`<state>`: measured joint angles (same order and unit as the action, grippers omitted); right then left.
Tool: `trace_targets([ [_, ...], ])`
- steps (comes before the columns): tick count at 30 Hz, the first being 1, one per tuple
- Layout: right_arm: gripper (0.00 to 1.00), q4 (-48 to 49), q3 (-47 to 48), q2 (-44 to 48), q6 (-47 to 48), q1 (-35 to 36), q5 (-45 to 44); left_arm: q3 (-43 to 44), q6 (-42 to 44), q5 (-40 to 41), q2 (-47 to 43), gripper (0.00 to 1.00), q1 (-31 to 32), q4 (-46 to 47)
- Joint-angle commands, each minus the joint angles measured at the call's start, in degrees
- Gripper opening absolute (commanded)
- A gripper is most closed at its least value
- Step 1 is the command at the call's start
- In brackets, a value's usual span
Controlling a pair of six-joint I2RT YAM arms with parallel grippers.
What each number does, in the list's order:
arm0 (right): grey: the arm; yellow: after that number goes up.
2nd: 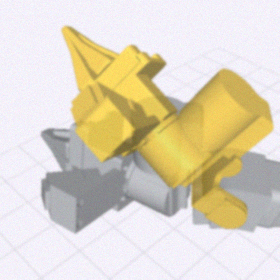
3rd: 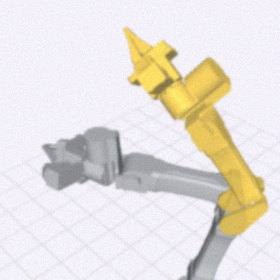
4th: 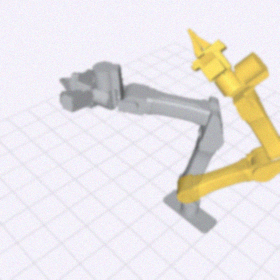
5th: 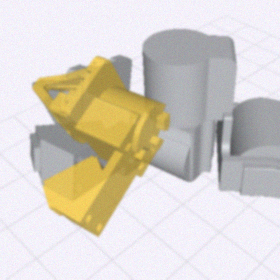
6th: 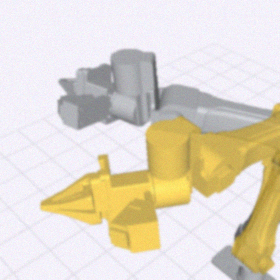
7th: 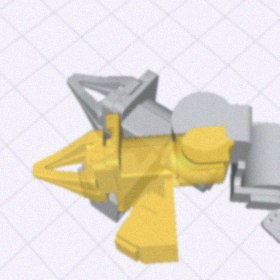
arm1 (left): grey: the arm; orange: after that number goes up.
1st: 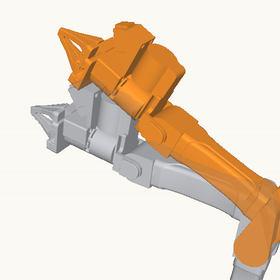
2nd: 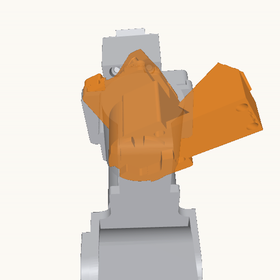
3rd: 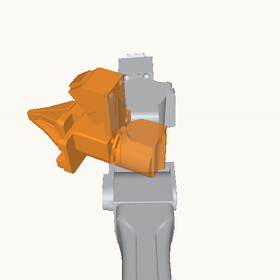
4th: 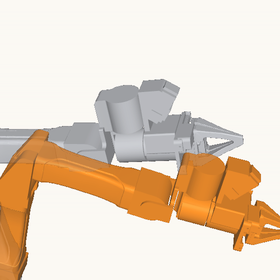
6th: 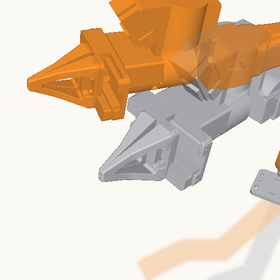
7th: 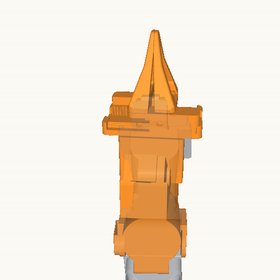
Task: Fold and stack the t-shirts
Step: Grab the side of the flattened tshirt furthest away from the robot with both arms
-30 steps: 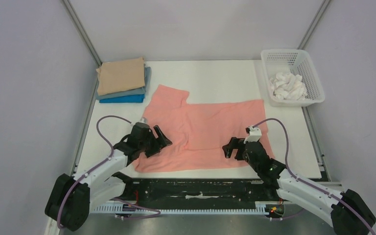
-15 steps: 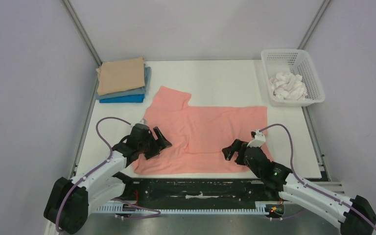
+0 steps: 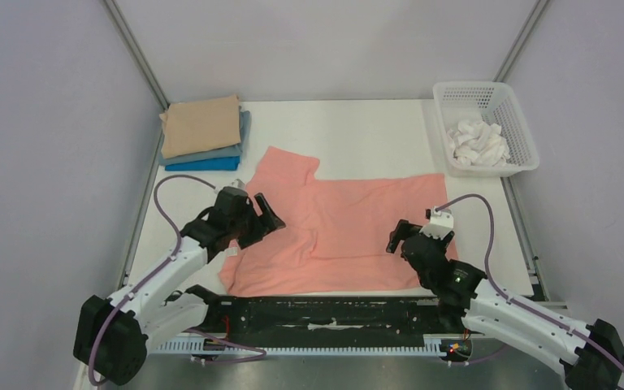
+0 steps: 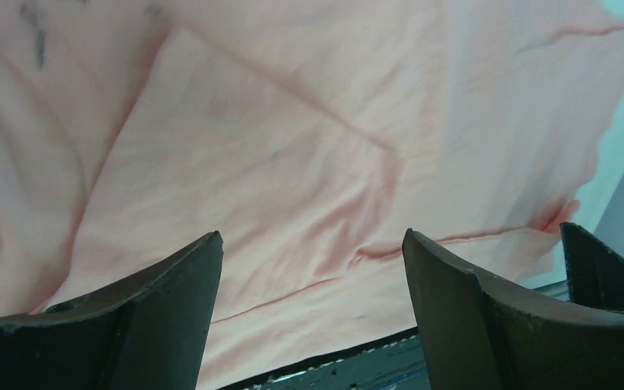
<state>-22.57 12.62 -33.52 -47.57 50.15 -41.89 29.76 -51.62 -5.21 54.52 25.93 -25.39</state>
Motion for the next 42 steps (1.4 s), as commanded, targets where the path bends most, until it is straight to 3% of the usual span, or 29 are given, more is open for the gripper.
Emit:
trace_targets([
  [1,0.98,12.21,4.51,-0.69,12.83,0.12,-8.26,11.73,4.70,7.32,6.13,0.87,0.13,1.78],
  [7,0.98,20.37,6.06,-6.56,19.60,-1.74,-7.38,30.78,8.54,9.23,29.05,0.88,-6.64,4.17],
  [12,0.98,25.26,7.22,-11.69,22.12,-10.35,3.44,48.14,12.06,9.91,51.19,0.88,-10.52,5.64],
  [19,0.98,27.22,7.78,-14.95,26.29,-13.07,9.79,71.11,15.81,17.37,71.52,0.88,-12.21,-0.81],
  [26,0.98,27.14,6.81,-14.21,27.21,-13.60,11.19,76.12,17.19,11.23,78.22,0.88,-13.89,-1.88],
  [33,0.98,27.14,6.13,-12.47,27.75,-13.77,10.86,76.29,22.91,-7.46,80.72,0.82,-13.97,-3.56],
  [38,0.98,27.14,5.84,-11.81,27.88,-13.85,11.23,74.28,23.54,-6.93,79.48,0.69,-13.81,-4.68],
  [42,0.98,27.13,5.68,-11.68,28.25,-13.93,10.93,74.86,24.81,-1.82,79.66,0.50,-13.07,-7.82],
])
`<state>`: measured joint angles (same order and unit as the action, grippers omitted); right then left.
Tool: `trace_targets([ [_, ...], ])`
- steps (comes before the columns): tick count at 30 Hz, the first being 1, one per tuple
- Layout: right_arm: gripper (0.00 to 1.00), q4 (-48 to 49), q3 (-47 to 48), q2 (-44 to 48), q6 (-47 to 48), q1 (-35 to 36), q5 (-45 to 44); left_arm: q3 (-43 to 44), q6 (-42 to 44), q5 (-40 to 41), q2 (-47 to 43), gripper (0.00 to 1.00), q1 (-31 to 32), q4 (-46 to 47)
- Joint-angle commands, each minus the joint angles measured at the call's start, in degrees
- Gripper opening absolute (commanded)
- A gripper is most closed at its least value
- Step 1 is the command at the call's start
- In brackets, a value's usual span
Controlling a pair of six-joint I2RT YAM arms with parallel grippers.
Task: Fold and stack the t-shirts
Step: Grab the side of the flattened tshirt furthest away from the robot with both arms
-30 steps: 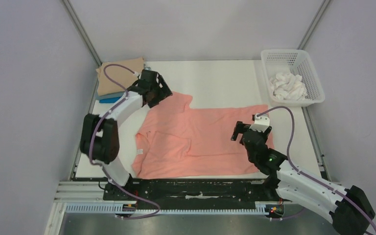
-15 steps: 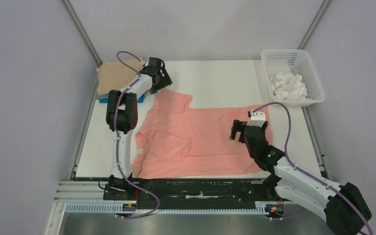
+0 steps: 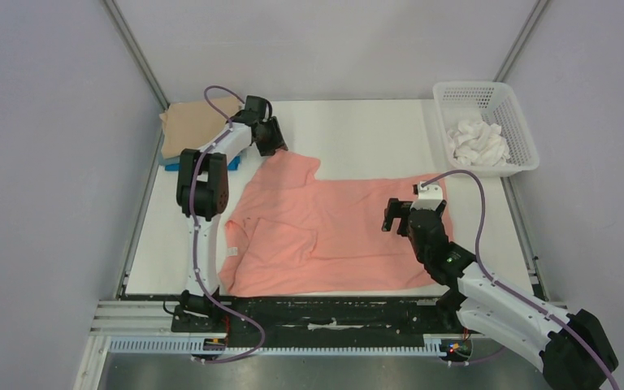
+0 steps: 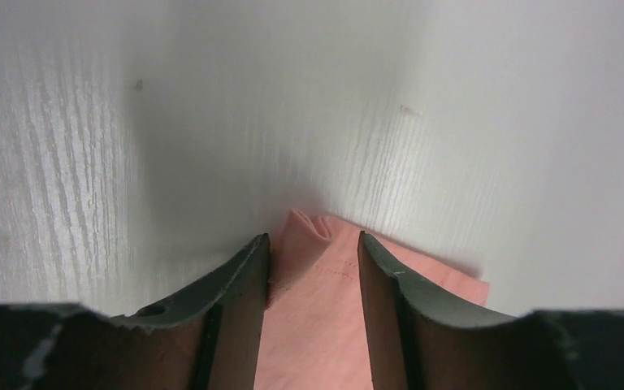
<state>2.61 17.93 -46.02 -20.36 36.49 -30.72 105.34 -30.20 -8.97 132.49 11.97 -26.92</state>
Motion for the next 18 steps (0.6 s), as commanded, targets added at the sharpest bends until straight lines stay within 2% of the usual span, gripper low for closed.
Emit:
trace_targets([
  [1,0.98,1.96,0.43,0.84,1.05,-0.29,-0.38,-0.51,3.83,2.57,1.88,0.46,1.19,-7.09],
  [4,0.98,1.96,0.41,0.85,1.07,-0.29,-0.90,-0.66,4.19,4.32,2.06,0.30,1.61,-8.12],
  [7,0.98,1.81,0.47,0.29,1.21,-0.38,-1.60,-0.04,4.44,5.83,2.38,0.05,1.66,-8.67],
  [8,0.98,1.35,0.80,0.07,1.19,-0.39,-2.05,0.41,4.64,5.89,2.50,0.02,1.67,-9.05],
  [13,0.98,-5.68,5.85,-4.70,-1.39,-2.35,-6.01,0.34,6.41,5.90,1.17,0.02,1.66,-8.64],
  [18,0.98,-9.91,15.66,-17.13,1.18,-9.15,-3.00,-4.10,7.14,8.01,-3.02,0.02,1.66,-5.76],
])
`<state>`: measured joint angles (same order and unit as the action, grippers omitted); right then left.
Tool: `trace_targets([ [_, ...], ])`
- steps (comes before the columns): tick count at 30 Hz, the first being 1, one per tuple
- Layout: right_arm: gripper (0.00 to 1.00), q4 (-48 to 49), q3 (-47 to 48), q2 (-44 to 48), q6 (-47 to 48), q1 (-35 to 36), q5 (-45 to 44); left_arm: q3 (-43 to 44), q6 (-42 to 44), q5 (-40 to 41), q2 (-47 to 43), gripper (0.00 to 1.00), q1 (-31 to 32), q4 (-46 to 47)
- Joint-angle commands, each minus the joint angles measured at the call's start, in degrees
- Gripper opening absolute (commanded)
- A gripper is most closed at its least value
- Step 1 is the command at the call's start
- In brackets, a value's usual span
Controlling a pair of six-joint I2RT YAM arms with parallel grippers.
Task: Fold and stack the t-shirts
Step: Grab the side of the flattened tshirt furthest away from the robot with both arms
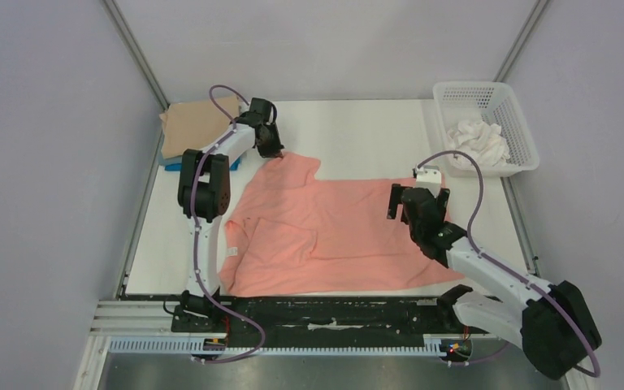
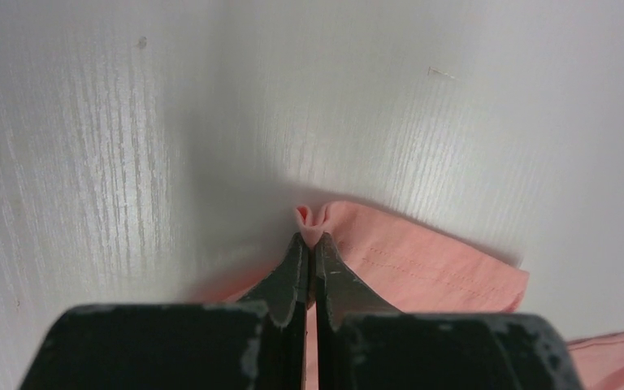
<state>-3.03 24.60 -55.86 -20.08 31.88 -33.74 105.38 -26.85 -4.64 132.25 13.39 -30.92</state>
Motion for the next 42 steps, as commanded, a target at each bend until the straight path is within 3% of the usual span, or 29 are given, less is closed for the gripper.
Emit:
trace_targets([
  [1,0.98,-6.05,12.05,-10.18,0.63,-6.32,0.51,-5.57,3.91,5.11,-3.71,0.02,0.16,-1.12],
  [4,0.98,-12.33,21.35,-20.08,-0.57,-10.67,0.89,-7.67,3.52,10.33,-5.56,0.02,-0.72,-0.73],
  [12,0.98,-14.15,38.56,-39.95,-1.06,-17.78,4.18,-9.58,4.25,9.28,-7.28,0.02,-4.01,0.50],
  [19,0.98,-19.25,51.60,-54.29,-3.44,-18.83,-5.25,-10.50,4.60,9.70,-8.73,0.02,-6.13,0.76],
  [25,0.98,-18.25,59.08,-61.19,-3.90,-19.14,-8.93,-11.07,5.06,5.46,-9.18,0.02,-6.26,2.25],
  [34,0.94,-15.85,58.76,-65.57,-0.72,-19.59,-11.82,-13.72,4.91,3.19,-10.64,0.02,-6.25,4.65],
  [42,0.71,-14.60,50.68,-60.91,-2.74,-20.14,-8.85,-14.90,4.44,2.41,-11.61,0.02,-6.26,5.25],
])
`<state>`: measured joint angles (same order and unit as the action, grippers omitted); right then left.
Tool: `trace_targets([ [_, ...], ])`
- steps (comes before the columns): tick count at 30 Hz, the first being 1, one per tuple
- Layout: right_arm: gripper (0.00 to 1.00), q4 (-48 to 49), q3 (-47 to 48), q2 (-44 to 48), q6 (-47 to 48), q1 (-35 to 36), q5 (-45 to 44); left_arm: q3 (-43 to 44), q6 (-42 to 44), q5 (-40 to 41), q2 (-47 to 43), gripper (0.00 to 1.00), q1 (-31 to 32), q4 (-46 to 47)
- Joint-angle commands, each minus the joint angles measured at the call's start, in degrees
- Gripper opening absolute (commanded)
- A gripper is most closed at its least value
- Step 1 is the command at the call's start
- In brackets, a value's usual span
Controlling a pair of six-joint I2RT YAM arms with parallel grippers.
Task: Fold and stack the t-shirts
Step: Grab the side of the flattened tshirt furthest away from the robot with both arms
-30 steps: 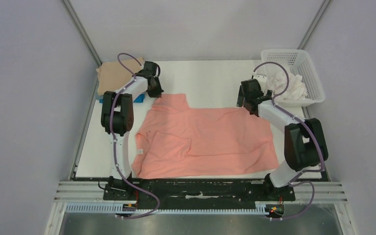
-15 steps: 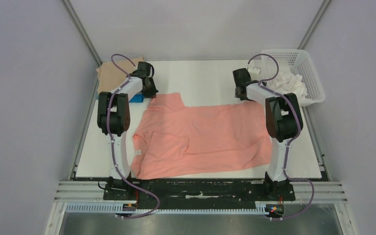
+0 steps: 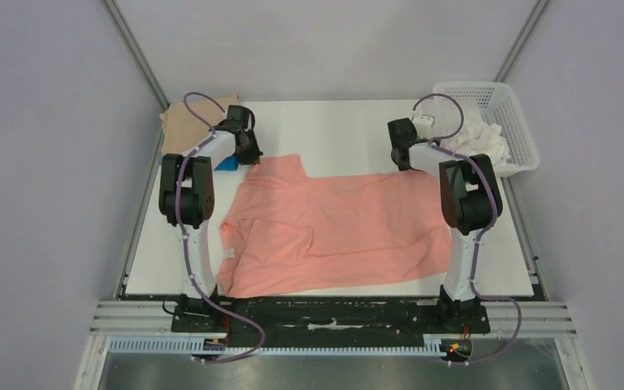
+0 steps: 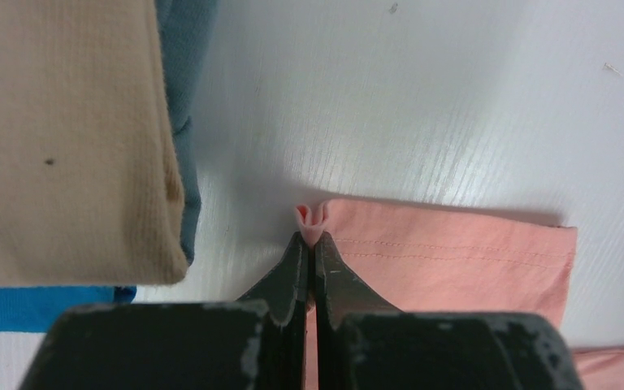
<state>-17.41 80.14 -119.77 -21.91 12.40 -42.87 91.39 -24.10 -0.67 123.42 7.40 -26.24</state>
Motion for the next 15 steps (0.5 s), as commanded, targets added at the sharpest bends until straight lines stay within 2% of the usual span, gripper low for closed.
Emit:
trace_targets([
  [1,0.66,0.29,-5.91,3.55,-1.00,-0.66,0.64,-1.07,1.69,-1.66,-2.95,0.02,-0.21,0.64],
  [3,0.54,0.41,-6.23,3.71,-1.42,-0.95,0.99,-1.30,1.73,-1.69,-3.35,0.02,-0.24,0.75],
  [5,0.39,0.40,-5.82,3.49,-2.09,-1.21,1.20,-1.78,1.74,-1.58,-3.83,0.02,-0.24,1.09],
  [9,0.29,2.13,-6.33,3.58,-3.81,-1.15,1.93,-2.09,1.84,-1.86,-4.28,0.02,-0.26,1.27],
  [12,0.14,3.17,-6.35,3.23,-4.50,-1.18,2.37,-2.48,2.00,-3.30,-4.75,0.02,-0.19,1.89],
  [15,0.04,3.77,-7.45,3.82,-5.44,-1.15,2.69,-2.92,2.21,-3.77,-5.52,0.02,-0.19,2.16],
])
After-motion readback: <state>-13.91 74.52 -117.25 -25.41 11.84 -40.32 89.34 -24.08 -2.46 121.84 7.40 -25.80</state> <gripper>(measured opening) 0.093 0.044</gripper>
